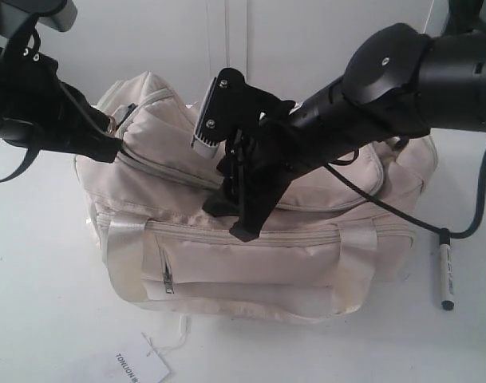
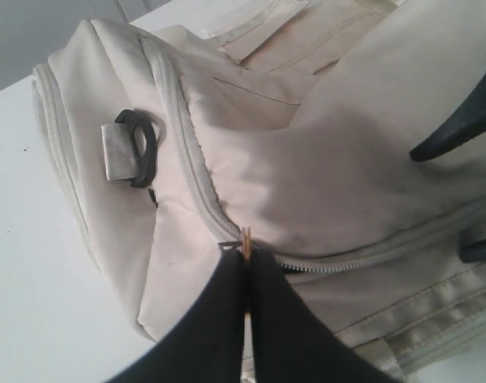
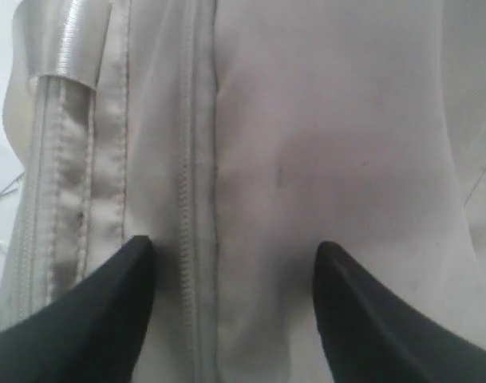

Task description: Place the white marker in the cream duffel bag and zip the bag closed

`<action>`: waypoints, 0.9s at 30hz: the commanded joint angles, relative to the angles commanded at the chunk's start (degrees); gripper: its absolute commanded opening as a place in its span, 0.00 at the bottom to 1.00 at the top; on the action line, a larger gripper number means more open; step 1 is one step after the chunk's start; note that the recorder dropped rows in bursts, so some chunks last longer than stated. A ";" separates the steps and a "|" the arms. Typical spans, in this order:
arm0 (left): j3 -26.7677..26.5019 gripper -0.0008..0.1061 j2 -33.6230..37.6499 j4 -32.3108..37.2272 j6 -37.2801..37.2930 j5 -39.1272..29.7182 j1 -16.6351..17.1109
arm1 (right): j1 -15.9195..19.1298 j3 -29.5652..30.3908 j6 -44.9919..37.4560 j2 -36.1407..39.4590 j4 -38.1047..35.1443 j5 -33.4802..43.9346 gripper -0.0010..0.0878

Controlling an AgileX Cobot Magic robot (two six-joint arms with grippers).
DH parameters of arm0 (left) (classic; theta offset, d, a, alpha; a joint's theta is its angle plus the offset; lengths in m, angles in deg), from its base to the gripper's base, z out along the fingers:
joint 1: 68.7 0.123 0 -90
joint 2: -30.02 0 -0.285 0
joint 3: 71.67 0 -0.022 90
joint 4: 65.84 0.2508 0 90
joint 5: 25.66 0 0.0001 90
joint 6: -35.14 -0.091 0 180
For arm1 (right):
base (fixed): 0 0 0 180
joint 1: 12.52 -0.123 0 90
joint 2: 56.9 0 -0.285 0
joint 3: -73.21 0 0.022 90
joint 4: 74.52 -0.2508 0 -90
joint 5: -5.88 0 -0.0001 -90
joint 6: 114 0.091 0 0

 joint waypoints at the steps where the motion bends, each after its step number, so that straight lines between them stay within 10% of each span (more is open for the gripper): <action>1: 0.00 0.01 0.00 0.00 0.00 -0.08 0.00 | 0.00 0.00 0.00 0.32 -0.13 -0.24 0.64; 12: 0.00 0.01 0.00 0.00 0.25 -0.25 0.00 | 0.00 0.00 0.39 0.73 -0.13 0.95 0.01; 27: 0.00 0.01 0.12 7.01 -3.39 -2.03 0.00 | 0.00 0.00 0.17 -0.24 -0.13 1.64 0.01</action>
